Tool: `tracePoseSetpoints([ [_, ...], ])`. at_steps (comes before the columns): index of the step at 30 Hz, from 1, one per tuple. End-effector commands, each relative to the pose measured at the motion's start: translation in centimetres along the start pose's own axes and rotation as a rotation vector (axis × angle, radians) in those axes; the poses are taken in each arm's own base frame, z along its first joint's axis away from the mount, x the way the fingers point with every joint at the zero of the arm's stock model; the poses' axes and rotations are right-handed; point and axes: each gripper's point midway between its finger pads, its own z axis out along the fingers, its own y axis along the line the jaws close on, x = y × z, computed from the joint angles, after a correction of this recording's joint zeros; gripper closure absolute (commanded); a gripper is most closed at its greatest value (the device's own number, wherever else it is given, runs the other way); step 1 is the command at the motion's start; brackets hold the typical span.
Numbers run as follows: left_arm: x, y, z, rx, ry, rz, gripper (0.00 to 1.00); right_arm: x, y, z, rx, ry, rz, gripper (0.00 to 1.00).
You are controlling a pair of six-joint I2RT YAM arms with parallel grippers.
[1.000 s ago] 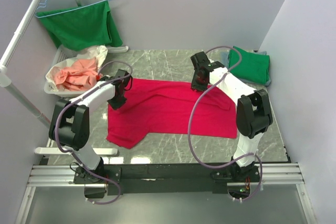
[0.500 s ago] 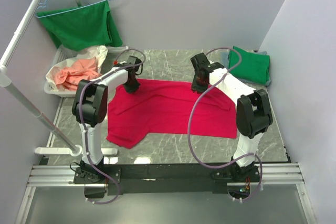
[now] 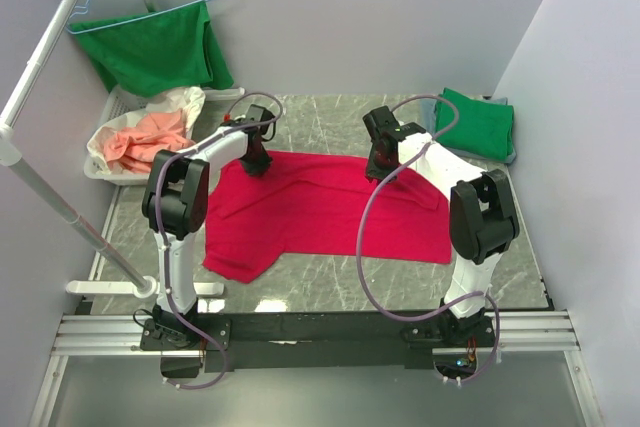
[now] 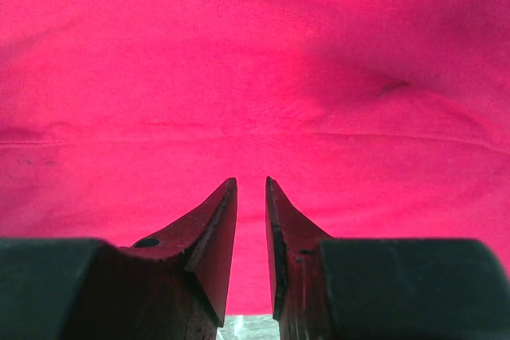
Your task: Fold and stack the t-shirts
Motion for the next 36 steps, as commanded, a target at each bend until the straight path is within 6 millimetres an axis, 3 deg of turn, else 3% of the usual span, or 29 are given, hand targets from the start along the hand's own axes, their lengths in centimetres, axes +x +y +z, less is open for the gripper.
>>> tracePoseSetpoints([
  [1,-2.0,-2.3,-2.0,0.059,-0.05,0.013,0.73,-0.4,0.0,-0.6,-0.001,-0.032,-0.003,0.72],
  [10,-2.8,-3.0,-2.6,0.071,-0.063,0.013,0.73,-0.2,-0.2,-0.3,0.012,-0.027,-0.008,0.72],
  [16,-1.6,-2.9,-1.5,0.058,-0.024,0.028,0.73,-0.3,-0.2,-0.4,0.011,-0.03,-0.007,0.72],
  [26,1.2,-2.8,-1.4,0.04,0.021,0.062,0.72,-0.1,-0.3,-0.3,0.012,-0.027,-0.003,0.72],
  [36,1.3,-1.6,-0.3,-0.043,0.01,0.055,0.69,0.0,-0.4,-0.3,0.008,-0.03,-0.007,0.72],
])
